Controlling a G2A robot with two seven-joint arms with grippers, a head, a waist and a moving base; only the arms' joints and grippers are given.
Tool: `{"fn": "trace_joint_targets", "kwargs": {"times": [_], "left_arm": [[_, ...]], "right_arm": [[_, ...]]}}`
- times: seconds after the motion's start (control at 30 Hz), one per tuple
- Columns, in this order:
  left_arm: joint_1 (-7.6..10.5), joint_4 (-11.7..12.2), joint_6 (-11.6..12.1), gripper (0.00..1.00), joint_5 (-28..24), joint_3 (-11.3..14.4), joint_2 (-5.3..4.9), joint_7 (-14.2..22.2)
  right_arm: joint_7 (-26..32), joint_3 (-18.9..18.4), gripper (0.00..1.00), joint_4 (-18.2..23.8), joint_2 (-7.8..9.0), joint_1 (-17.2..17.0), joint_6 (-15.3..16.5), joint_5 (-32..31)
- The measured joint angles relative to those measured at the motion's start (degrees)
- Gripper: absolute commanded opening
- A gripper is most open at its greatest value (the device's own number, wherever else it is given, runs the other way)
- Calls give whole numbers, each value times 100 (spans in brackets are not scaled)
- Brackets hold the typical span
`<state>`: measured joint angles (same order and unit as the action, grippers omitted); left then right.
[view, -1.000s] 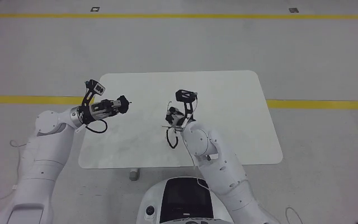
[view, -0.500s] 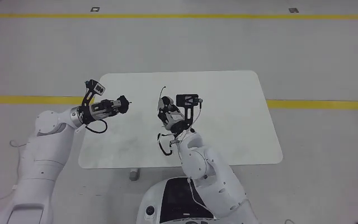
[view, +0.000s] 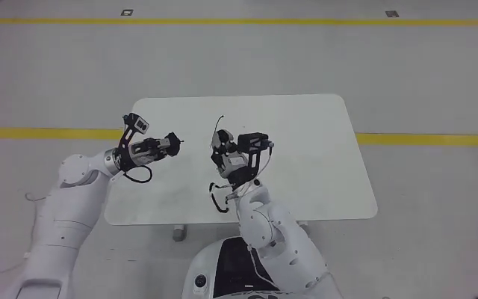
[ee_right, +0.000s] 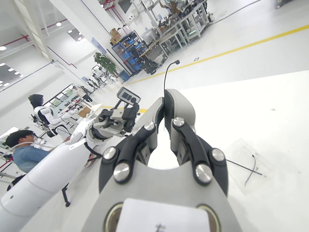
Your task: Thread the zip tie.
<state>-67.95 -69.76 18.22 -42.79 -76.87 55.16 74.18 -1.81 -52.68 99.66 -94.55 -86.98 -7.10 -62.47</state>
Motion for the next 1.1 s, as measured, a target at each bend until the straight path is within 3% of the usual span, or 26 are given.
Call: {"fn": "trace_joint_targets", "kwargs": {"times": [0.13,0.37,1.1], "left_arm": [[-228,-183,-3,0,-102,217,56,-378],[-382,-220,99,0,-8,321,83,-783],[-382,-222,104,0,2,320,82,-778]], "right_arm": [[-767,366,0,-236,77,86,-104,-46],[-1609,767,0,-658,109,285,-260,-26],[-1633,780,0,-702,109,289,-253,-30]]}}
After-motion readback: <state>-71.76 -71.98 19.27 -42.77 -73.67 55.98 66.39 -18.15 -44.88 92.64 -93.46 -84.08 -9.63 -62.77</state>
